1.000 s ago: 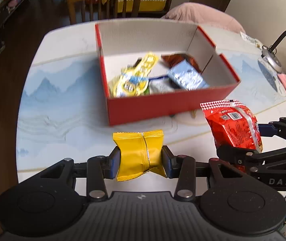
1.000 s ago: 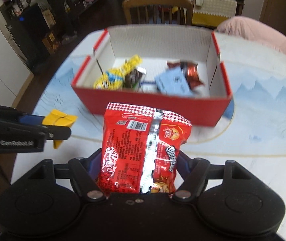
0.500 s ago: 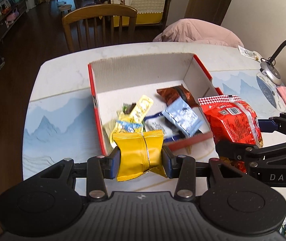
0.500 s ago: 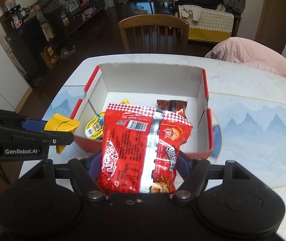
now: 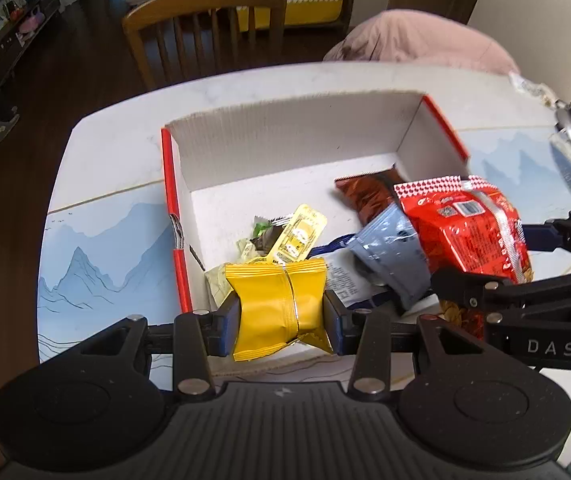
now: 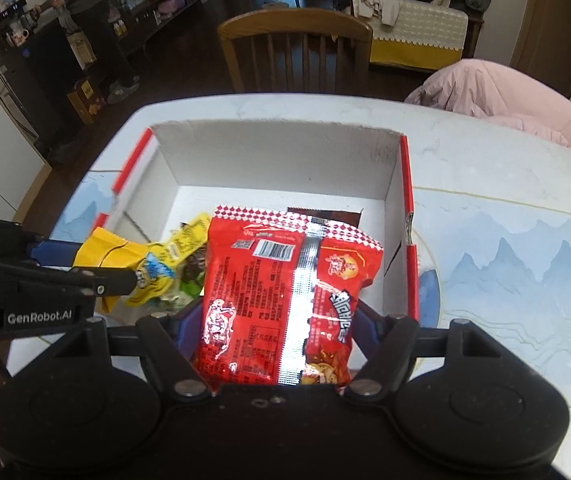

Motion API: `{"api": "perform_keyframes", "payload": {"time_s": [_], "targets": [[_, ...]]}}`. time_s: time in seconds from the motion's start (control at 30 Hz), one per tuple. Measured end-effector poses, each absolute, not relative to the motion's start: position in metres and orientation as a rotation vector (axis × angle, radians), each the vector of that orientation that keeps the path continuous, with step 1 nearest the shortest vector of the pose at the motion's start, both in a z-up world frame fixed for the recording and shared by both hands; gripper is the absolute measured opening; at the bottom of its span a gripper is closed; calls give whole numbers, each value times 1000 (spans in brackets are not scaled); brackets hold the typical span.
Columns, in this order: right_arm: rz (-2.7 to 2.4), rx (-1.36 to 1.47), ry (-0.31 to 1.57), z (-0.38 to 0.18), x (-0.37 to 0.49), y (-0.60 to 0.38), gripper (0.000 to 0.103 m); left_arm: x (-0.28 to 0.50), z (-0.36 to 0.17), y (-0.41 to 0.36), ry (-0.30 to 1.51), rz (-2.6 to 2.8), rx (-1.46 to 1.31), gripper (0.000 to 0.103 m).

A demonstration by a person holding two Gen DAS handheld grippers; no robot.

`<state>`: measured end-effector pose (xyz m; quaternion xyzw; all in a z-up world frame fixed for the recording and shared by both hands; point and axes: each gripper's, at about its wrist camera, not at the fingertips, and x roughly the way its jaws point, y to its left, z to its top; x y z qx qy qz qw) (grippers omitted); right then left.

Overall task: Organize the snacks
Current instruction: 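Lift both snacks and carry them over the red box, then open both grippers to drop the yellow candy and chip bag into the box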

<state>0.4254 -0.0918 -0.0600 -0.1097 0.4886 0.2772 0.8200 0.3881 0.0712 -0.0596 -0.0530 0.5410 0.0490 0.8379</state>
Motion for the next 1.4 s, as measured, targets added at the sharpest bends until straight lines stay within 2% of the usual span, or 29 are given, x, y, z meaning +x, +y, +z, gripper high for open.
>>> {"api": "perform_keyframes", "payload": {"time_s": [0.43, 0.9, 1.1, 1.27, 1.4], "targets": [[582, -304, 1040, -92, 444, -82, 73, 409, -100, 67, 1234, 158, -76, 42], [550, -304, 1057, -107, 452, -90, 74, 412, -111, 62, 1243, 155, -79, 42], [549, -285, 1052, -103, 449, -96, 82, 408, -107, 61, 1231, 151, -87, 43], [554, -271, 1037, -97, 441, -101, 89, 402, -101, 59, 1204, 141, -85, 52], [547, -251, 1015, -91, 435, -105, 91, 395, -94, 59, 1184, 135, -88, 54]]}}
